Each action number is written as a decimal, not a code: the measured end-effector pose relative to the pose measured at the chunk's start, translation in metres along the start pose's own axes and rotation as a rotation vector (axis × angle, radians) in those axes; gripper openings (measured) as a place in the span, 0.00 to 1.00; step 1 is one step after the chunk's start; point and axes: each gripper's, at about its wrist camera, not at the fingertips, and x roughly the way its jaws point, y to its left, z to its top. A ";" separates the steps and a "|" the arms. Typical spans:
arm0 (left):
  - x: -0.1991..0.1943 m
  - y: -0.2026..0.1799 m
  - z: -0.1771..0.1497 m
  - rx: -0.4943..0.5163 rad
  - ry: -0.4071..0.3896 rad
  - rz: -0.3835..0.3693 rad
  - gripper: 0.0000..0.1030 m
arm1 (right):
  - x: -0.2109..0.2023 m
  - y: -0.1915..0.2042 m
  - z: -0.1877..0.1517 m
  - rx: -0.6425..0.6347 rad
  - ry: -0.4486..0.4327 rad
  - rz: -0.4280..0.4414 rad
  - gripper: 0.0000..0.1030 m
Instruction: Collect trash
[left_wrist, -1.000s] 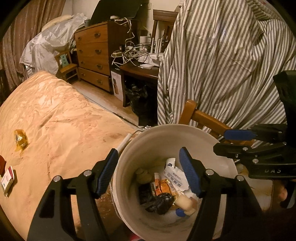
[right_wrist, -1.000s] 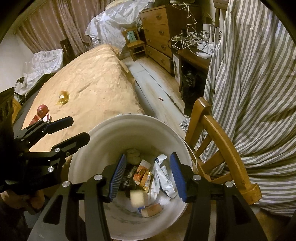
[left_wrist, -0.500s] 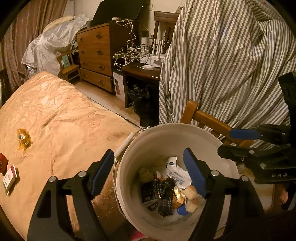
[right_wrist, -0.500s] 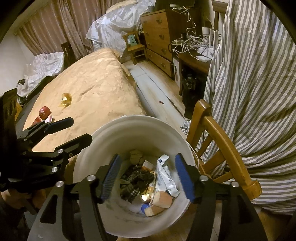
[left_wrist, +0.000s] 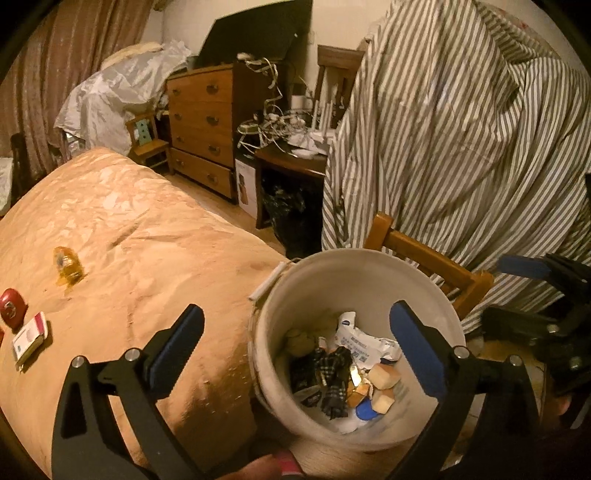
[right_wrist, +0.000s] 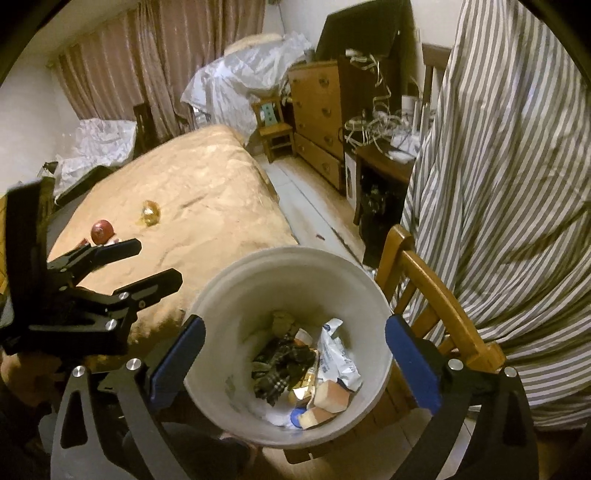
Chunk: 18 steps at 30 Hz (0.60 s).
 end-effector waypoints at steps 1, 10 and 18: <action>-0.006 0.004 -0.002 -0.005 -0.009 0.003 0.94 | -0.010 0.005 -0.004 -0.002 -0.022 -0.001 0.95; -0.078 0.014 -0.026 -0.023 -0.195 0.124 0.95 | -0.085 0.034 -0.050 -0.009 -0.210 -0.059 0.95; -0.142 -0.018 -0.052 0.048 -0.286 0.085 0.95 | -0.137 0.049 -0.108 0.020 -0.336 -0.145 0.95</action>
